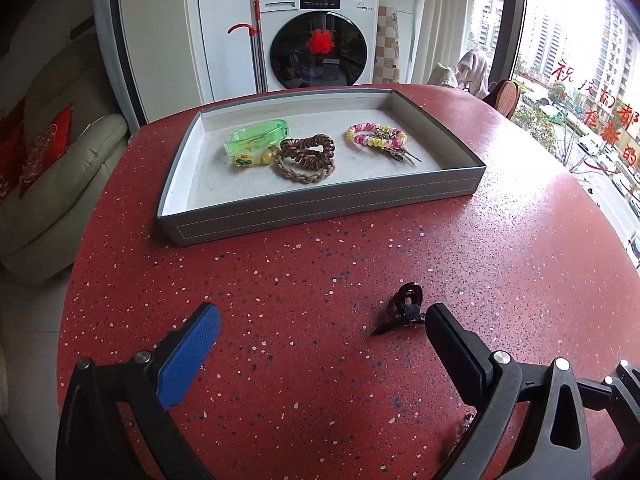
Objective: Organize jewelry
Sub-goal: 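Grasp the black claw clip with the left tool while the right grasps the second pendant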
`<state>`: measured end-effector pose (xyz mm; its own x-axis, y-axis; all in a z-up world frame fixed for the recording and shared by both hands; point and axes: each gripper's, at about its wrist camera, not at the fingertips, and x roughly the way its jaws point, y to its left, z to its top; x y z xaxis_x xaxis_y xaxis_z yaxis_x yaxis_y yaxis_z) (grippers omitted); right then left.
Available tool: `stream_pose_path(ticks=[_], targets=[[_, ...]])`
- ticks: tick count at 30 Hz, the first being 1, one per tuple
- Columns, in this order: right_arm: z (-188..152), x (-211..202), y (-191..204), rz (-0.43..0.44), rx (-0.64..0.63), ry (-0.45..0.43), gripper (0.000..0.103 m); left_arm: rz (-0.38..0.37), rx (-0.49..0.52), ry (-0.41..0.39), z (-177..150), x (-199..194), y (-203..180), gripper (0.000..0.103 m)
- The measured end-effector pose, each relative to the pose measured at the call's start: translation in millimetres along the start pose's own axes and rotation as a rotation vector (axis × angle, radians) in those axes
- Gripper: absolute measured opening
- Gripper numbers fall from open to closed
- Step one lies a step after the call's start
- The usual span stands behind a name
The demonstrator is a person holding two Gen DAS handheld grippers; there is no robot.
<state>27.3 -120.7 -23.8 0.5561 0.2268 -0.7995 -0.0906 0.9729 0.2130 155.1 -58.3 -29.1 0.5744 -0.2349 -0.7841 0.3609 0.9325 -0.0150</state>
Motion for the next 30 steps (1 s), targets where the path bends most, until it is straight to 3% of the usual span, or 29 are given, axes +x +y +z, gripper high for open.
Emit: stream_pose_path(ticks=[6,11,18,22,24,26,30], targets=[[0,10,7,-0.004,0.001,0.009,0.086,-0.002,0.046,0.017,1,10,-15,0.103],[0,18,18,-0.026,-0.028,-0.005,0.073,-0.009,0.059,0.032,2,17,-22,0.103],[-2,23,29,-0.099,-0.082,-0.041,0.054,-0.012,0.066,0.048,-1,24,-22,0.083],[-3,20,31,-0.115,-0.103,-0.045,0.035,-0.014,0.067,0.049,-1,24,-23,0.082],[-3,18,31,-0.118,-0.103,-0.046,0.028,-0.023,0.066,0.047,-1,23,-23,0.075],[-4,17,32,-0.111,-0.096,-0.046,0.017,-0.021,0.07,0.048,-1,23,-24,0.074],[-3,16,28,-0.093,-0.073,-0.045,0.017,-0.035,0.071,0.048,-1,21,-26,0.056]])
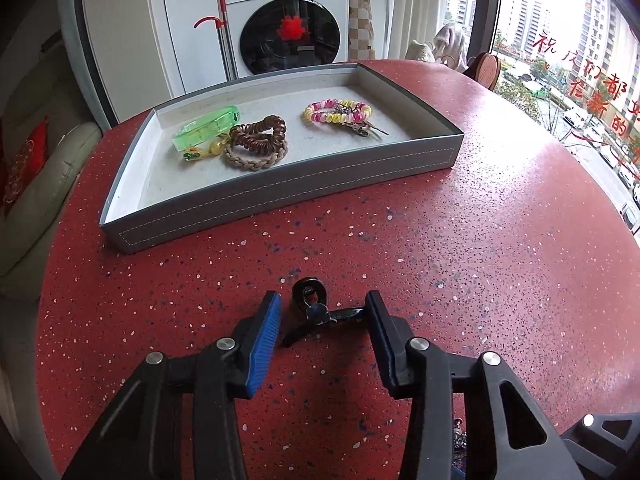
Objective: Organize jewelry
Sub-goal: 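Grasp the black claw clip with the left tool while the right grasps the second pendant, then carry the black claw clip to the tray while the right tool carries the pendant there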
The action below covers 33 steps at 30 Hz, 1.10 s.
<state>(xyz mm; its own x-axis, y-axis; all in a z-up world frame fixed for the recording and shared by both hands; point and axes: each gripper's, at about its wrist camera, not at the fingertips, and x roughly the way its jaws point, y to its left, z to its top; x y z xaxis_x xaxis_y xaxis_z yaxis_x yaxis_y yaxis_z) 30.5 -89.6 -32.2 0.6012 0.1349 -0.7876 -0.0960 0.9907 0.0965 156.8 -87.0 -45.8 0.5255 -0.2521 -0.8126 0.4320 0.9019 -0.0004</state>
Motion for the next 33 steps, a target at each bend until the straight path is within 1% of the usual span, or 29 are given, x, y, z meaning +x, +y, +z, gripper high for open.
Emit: stream_pose_path(ticks=[7,18,28,33], targets=[[2,1,-16,0.031,0.063,0.006,0.016,0.025,0.006,-0.017,-3,-3,1,0.055],[7,-1,-45,0.056,0.141,0.008,0.016,0.015,-0.006,-0.037,-2,-20,11,0.055],[20,-10,-67,0.072,0.213,-0.01,0.016,-0.002,-0.052,-0.069,-3,-40,34,0.055],[29,-12,-73,0.082,0.232,-0.022,0.016,-0.006,-0.091,-0.068,-6,-45,50,0.055]])
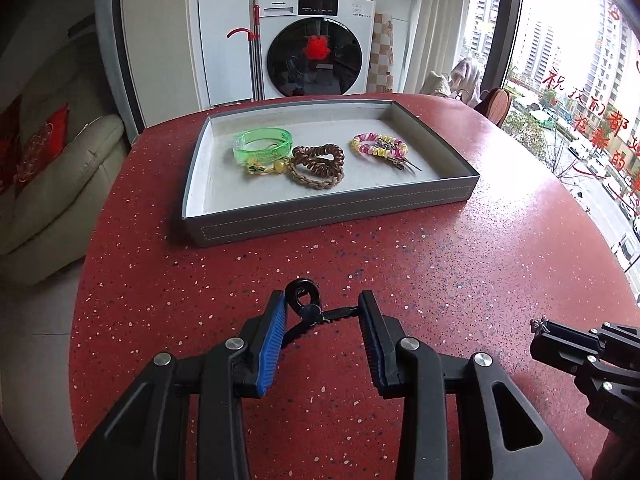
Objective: Organize jewelry
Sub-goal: 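Carry the black claw clip to the tray while the right tool carries the pendant there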
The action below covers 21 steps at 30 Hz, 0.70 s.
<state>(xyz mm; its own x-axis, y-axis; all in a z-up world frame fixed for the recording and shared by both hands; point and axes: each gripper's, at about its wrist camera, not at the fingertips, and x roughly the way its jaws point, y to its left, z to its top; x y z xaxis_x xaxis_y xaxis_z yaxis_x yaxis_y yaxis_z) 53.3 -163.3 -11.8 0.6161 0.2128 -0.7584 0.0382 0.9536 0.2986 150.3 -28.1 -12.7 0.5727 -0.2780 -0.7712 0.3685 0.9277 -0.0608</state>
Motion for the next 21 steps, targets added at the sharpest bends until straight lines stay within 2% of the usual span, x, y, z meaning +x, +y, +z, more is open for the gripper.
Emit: stream_pose_path(ticks=[5,13,21], targets=[[11,-3,-4,0.02,0.021,-0.009,0.016,0.001,-0.04,0.0,3,-2,12,0.055],[29,-3,-6,0.039,0.024,-0.018,0.016,0.006,-0.048,-0.014,10,-5,16,0.055],[66,-4,-9,0.052,0.002,-0.038,0.016,0.022,-0.044,-0.037,31,-10,23,0.055]])
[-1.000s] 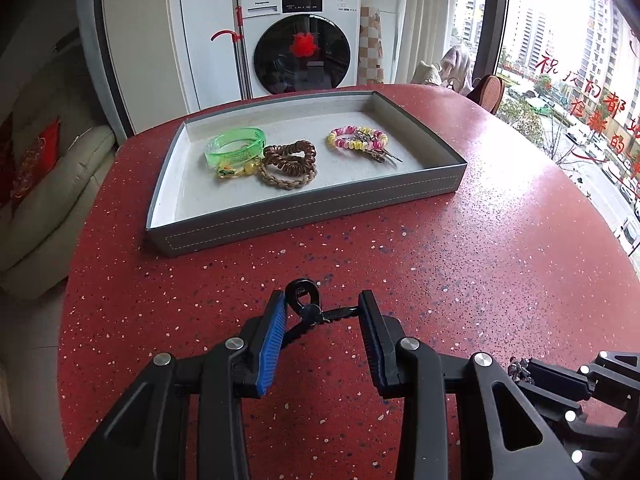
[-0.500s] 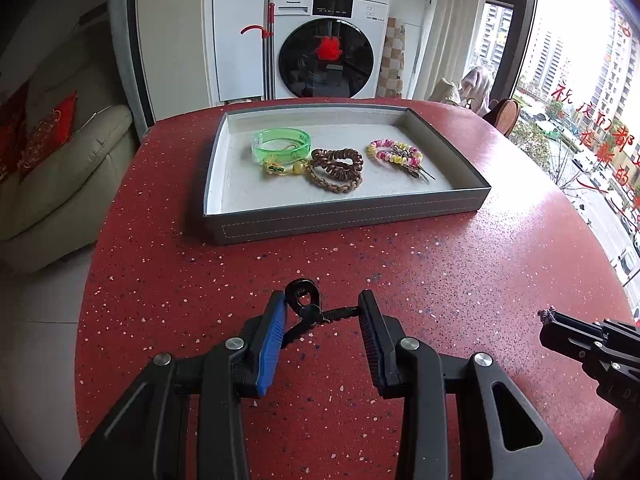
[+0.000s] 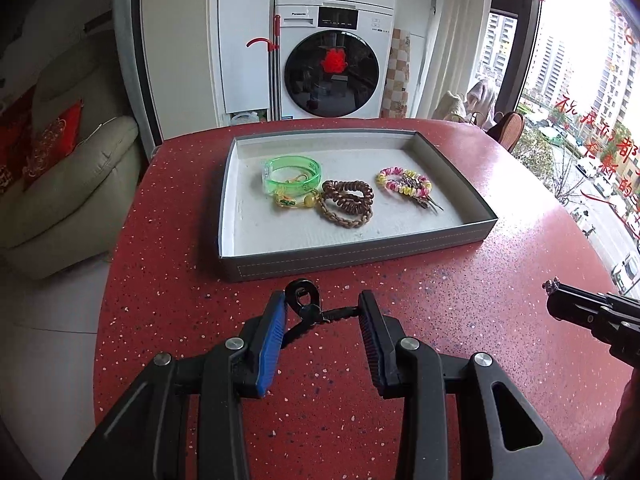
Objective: Organize jewelry
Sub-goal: 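Carry the black claw clip to the tray while the right tool carries the pendant there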
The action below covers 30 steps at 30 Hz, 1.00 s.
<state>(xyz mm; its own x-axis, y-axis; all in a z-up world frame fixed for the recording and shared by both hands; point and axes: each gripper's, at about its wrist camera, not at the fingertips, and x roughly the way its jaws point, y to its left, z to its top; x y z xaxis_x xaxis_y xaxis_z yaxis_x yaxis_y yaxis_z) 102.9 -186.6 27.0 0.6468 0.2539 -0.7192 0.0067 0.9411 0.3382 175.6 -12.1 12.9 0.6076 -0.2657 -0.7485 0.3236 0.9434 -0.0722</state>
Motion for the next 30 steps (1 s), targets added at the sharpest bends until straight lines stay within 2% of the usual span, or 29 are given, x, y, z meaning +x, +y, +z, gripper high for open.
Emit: stream_pose_path(ticks=[9,16,22,26,30], targets=[[57,9,1,0.016,-0.018,-0.035,0.016,0.03,-0.01,-0.007,39,12,16,0.055],[106,20,5,0.009,-0.051,-0.062,0.016,0.066,-0.014,-0.04,86,21,26,0.055],[139,40,8,-0.002,-0.073,-0.071,0.016,0.093,-0.057,-0.064,125,35,37,0.055],[148,62,6,-0.006,-0.066,-0.043,0.016,0.098,-0.08,-0.045,131,55,38,0.055],[141,85,3,-0.007,-0.058,-0.001,0.016,0.116,-0.053,-0.003,115,82,29,0.055]])
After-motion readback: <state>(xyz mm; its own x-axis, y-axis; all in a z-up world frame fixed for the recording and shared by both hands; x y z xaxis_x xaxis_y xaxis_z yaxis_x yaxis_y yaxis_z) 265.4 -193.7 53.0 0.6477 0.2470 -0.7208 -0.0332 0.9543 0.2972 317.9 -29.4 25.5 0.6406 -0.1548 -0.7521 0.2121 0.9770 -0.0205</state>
